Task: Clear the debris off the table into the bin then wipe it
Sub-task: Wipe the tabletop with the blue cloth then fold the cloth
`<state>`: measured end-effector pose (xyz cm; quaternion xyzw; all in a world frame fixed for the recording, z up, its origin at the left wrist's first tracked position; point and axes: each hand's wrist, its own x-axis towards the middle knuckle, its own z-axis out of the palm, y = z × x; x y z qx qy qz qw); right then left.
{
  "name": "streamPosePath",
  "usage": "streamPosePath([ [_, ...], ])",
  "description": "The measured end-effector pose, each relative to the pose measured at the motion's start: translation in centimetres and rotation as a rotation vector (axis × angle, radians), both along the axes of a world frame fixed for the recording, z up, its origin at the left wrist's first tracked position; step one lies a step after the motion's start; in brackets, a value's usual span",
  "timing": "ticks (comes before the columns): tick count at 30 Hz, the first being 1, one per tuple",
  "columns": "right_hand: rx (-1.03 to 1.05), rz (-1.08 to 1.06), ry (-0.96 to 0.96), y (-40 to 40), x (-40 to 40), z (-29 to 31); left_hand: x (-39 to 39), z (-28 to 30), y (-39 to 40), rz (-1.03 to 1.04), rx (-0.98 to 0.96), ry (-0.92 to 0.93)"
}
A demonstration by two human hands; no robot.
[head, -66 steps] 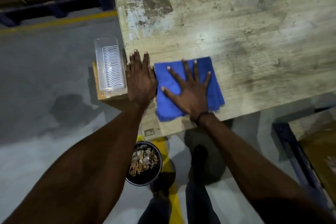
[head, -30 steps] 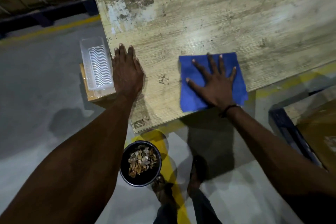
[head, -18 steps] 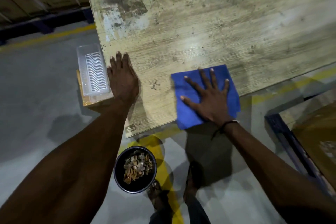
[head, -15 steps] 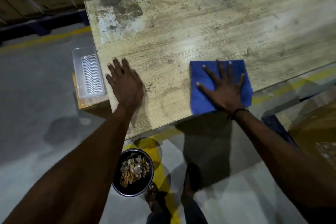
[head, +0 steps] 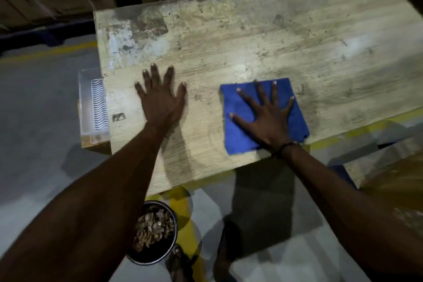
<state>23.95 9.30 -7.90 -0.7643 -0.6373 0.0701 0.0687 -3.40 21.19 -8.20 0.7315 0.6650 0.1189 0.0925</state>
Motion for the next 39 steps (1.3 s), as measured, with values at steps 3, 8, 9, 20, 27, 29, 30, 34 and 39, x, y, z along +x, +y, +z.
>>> streamPosePath([
  [3,-0.002,-0.125,0.079,5.3,3.0,0.4,0.0,0.1,0.0,0.038,0.009,-0.001],
  [8,0.036,-0.043,0.008,3.7,-1.9,-0.1,0.0,0.2,0.0,0.034,0.005,-0.004],
  [9,0.050,0.045,-0.006,1.6,-3.6,-0.1,0.0,0.2,0.1,0.038,0.005,0.003],
  [20,-0.046,-0.106,0.094,12.8,3.1,0.8,0.1,0.6,0.0,0.060,-0.009,0.002],
  [27,0.031,0.281,-0.003,3.9,-6.1,0.2,0.1,0.7,0.2,0.061,-0.020,-0.030],
  [29,0.016,0.318,-0.004,3.8,-5.0,0.3,0.0,0.7,0.2,0.062,-0.027,-0.029],
  [30,0.016,0.285,-0.010,5.4,-3.8,0.2,0.0,0.7,0.2,0.061,-0.032,-0.020],
  [34,-0.019,0.015,0.058,15.5,2.1,1.0,0.1,0.9,0.1,0.067,-0.046,-0.014],
  [39,-0.050,-0.099,0.093,20.0,1.6,0.9,0.2,0.9,0.2,0.070,-0.048,-0.016],
])
